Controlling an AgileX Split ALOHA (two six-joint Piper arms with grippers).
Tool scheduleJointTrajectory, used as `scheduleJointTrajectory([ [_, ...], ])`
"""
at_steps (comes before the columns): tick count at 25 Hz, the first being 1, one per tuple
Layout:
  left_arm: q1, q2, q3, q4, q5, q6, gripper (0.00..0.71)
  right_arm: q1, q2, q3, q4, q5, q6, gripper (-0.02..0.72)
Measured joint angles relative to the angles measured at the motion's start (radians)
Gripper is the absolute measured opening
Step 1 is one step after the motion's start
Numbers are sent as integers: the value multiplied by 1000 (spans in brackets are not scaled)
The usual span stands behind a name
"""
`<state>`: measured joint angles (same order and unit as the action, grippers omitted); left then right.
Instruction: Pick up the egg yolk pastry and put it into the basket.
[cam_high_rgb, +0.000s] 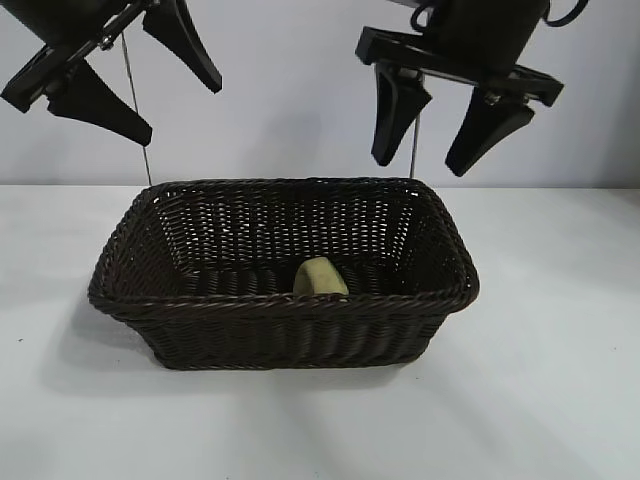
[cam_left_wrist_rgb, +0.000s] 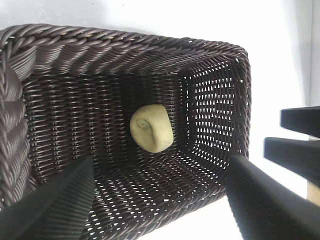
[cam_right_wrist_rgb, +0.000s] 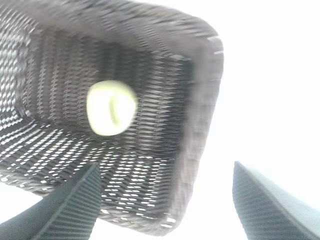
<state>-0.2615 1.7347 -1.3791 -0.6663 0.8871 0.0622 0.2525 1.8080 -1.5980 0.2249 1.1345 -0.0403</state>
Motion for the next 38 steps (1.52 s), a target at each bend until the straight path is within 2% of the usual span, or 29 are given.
scheduleJointTrajectory([
  [7,0,0,0,1,1,0,535,-22,-16,0,30,11,-32,528],
  [38,0,0,0,1,7,0,535,-22,-23,0,34,-4,-35,528],
])
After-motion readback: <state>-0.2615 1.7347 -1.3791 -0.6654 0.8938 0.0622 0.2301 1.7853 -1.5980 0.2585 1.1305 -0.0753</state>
